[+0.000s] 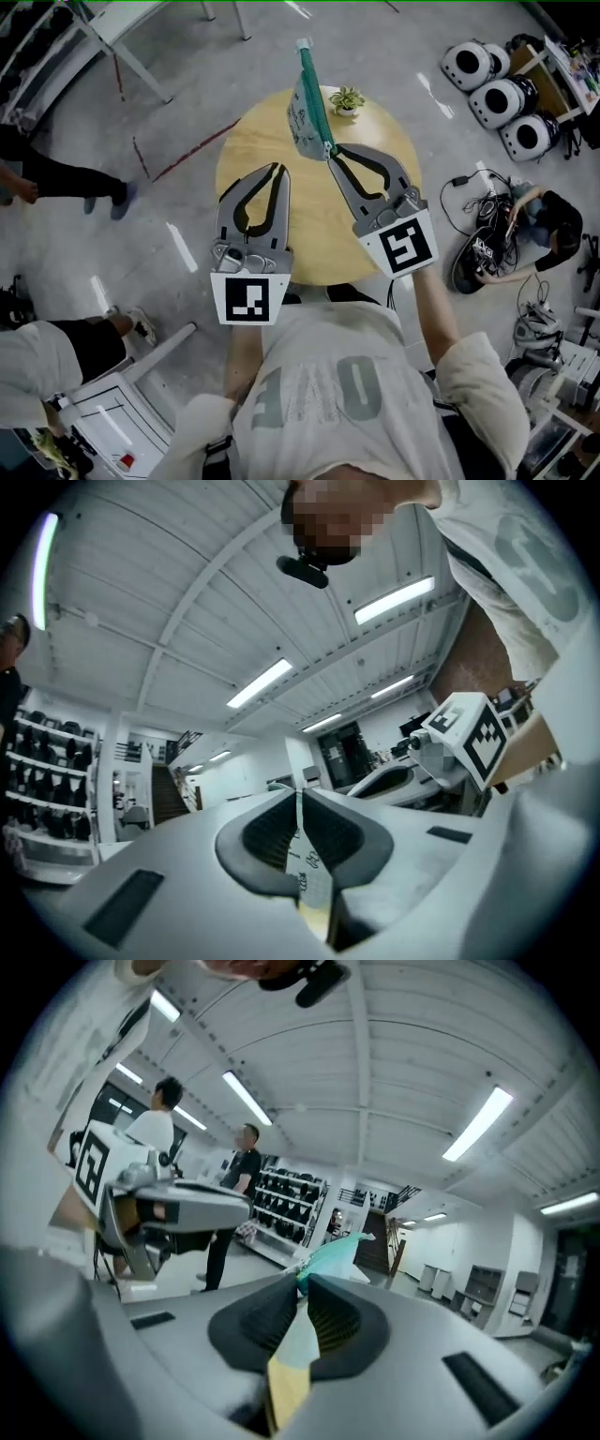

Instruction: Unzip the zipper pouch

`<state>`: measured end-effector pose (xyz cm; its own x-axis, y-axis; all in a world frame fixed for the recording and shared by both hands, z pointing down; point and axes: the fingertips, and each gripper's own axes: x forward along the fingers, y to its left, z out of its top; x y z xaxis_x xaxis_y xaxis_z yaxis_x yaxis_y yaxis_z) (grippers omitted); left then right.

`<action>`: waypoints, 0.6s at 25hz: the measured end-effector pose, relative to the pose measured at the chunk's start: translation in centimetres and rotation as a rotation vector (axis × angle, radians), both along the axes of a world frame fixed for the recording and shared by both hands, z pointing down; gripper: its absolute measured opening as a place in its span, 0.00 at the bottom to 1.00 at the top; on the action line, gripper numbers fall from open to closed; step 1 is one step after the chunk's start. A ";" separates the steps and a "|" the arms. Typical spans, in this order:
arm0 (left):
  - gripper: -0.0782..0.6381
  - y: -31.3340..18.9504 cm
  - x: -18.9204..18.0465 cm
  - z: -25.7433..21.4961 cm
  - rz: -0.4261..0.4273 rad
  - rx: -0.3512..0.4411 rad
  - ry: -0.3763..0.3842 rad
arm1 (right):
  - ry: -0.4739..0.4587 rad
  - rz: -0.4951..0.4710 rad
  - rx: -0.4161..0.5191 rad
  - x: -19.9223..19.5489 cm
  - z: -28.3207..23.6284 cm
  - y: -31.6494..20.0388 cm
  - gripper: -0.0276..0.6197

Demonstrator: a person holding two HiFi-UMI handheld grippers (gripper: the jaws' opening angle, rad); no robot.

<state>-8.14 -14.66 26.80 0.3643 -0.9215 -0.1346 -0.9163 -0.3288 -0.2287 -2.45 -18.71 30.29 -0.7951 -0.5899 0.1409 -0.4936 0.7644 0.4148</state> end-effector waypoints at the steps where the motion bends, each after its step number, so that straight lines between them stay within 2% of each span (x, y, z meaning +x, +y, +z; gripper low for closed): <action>1: 0.15 0.0 0.8 0.0 0.054 -0.002 -0.026 | -0.057 0.007 -0.014 0.1 -0.6 0.4 0.13; 4: 0.15 0.3 2.5 -0.1 0.188 0.014 -0.091 | -0.176 0.011 -0.055 0.0 -1.8 1.4 0.13; 6: 0.16 0.9 3.9 -0.1 0.283 0.040 -0.154 | -0.182 -0.003 -0.077 0.2 -1.8 2.1 0.13; 9: 0.24 1.8 5.8 0.0 0.398 0.073 -0.244 | -0.150 -0.027 -0.104 0.7 -1.5 3.0 0.13; 15: 0.24 2.6 7.2 1.1 0.449 0.118 -0.473 | -0.124 -0.075 -0.158 1.3 -1.6 4.5 0.13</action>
